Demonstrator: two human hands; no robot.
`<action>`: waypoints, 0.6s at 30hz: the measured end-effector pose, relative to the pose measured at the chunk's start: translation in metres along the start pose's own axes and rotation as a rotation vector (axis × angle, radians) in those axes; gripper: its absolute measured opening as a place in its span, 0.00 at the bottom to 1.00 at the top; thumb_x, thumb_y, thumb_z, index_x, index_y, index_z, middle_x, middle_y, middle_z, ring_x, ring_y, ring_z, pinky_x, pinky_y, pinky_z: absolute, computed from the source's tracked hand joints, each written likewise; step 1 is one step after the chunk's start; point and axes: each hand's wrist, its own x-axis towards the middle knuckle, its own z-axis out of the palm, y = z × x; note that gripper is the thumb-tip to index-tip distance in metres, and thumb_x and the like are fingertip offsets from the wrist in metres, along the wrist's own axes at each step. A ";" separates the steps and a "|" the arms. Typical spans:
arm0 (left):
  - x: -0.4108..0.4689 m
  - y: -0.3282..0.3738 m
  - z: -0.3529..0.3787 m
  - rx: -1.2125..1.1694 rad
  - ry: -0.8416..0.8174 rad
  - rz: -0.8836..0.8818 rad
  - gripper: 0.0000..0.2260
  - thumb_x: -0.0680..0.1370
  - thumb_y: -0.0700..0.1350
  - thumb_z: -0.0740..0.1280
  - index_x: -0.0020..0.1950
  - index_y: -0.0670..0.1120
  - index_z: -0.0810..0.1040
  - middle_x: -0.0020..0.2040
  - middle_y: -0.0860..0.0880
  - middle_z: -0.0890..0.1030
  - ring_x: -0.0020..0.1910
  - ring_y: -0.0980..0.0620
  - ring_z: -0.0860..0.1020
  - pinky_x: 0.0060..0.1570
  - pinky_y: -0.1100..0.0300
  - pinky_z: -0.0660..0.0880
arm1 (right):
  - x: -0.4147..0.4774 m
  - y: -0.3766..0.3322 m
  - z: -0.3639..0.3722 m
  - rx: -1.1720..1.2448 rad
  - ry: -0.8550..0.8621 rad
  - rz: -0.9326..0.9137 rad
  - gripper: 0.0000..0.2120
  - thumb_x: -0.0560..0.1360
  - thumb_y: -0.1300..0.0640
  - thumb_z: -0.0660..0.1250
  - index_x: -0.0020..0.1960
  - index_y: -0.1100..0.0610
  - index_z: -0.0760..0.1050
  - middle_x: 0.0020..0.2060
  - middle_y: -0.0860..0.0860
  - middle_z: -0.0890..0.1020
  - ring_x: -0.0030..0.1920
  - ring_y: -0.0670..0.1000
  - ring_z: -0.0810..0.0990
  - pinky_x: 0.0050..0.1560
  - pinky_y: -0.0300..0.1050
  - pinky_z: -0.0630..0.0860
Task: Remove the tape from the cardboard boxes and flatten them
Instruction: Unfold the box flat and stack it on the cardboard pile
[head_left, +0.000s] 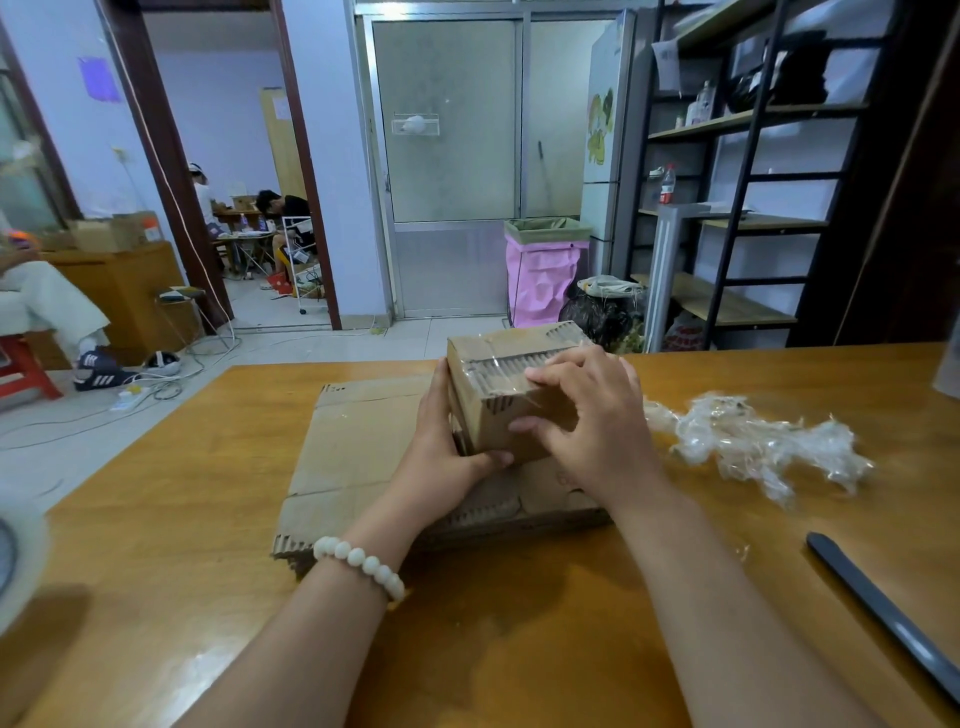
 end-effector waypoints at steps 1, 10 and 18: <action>0.000 0.001 -0.001 0.000 -0.006 0.001 0.52 0.70 0.40 0.77 0.79 0.55 0.43 0.77 0.50 0.58 0.71 0.59 0.58 0.67 0.65 0.60 | 0.000 0.000 0.000 0.010 0.021 -0.003 0.18 0.68 0.43 0.67 0.51 0.55 0.80 0.45 0.51 0.78 0.49 0.51 0.75 0.55 0.68 0.70; 0.001 0.000 0.001 0.015 -0.022 0.013 0.52 0.70 0.39 0.76 0.78 0.57 0.41 0.78 0.52 0.56 0.76 0.54 0.56 0.68 0.63 0.57 | 0.003 -0.002 -0.005 0.127 0.099 -0.004 0.18 0.79 0.47 0.59 0.47 0.57 0.83 0.37 0.49 0.77 0.42 0.49 0.73 0.50 0.56 0.71; 0.000 0.000 0.001 0.032 -0.018 0.009 0.52 0.70 0.39 0.77 0.79 0.56 0.41 0.78 0.52 0.56 0.74 0.57 0.56 0.69 0.63 0.55 | 0.003 0.002 -0.007 0.067 0.075 -0.057 0.18 0.69 0.43 0.68 0.47 0.56 0.83 0.41 0.51 0.78 0.44 0.50 0.75 0.51 0.65 0.72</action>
